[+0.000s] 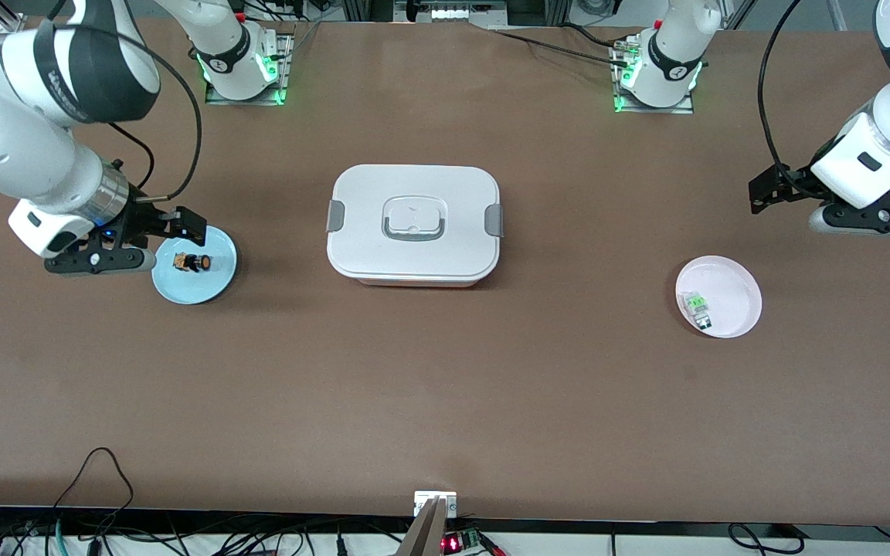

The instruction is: Transfer orange switch to right arm and place

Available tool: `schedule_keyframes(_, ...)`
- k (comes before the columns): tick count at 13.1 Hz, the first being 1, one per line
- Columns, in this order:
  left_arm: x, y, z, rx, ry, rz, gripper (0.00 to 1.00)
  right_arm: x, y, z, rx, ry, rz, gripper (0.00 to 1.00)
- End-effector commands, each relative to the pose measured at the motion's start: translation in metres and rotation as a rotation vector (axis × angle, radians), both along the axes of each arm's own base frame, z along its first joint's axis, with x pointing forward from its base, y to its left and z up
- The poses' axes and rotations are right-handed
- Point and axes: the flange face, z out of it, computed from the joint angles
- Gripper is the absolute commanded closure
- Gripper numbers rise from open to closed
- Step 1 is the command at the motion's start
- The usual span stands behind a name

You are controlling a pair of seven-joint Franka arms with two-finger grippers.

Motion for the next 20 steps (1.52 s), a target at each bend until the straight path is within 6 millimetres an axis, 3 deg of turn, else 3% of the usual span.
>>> schedule_keyframes(1,0.002,0.002,0.009,-0.014,0.006,-0.015,0.00,-0.001,-0.005,0.038,-0.040,0.012,-0.063,0.00)
schedule_keyframes(5,-0.001,0.001,0.014,-0.021,0.001,-0.009,0.00,0.003,-0.051,0.079,-0.101,-0.006,-0.104,0.00)
schedule_keyframes(7,-0.001,0.003,0.013,-0.024,0.003,-0.008,0.00,0.007,-0.081,0.089,-0.121,-0.022,-0.014,0.00)
schedule_keyframes(8,-0.001,0.003,0.014,-0.024,0.001,-0.004,0.00,0.007,-0.110,0.093,-0.114,-0.022,-0.003,0.00)
schedule_keyframes(9,-0.001,0.003,0.014,-0.023,0.001,0.001,0.00,0.005,-0.127,0.095,-0.112,-0.020,-0.002,0.00)
schedule_keyframes(11,-0.002,0.009,0.012,-0.022,0.015,0.011,0.00,-0.001,-0.148,0.102,-0.118,-0.026,-0.039,0.00)
schedule_keyframes(13,-0.003,0.012,0.012,-0.022,0.023,0.006,0.00,-0.007,-0.154,0.100,-0.108,0.016,-0.054,0.00)
schedule_keyframes(17,-0.003,0.011,0.011,-0.023,0.027,0.014,0.00,-0.028,-0.148,0.115,-0.096,0.007,-0.061,0.00)
schedule_keyframes(20,-0.005,0.012,0.011,-0.022,0.036,0.016,0.00,-0.046,-0.146,0.105,-0.028,-0.065,-0.067,0.00)
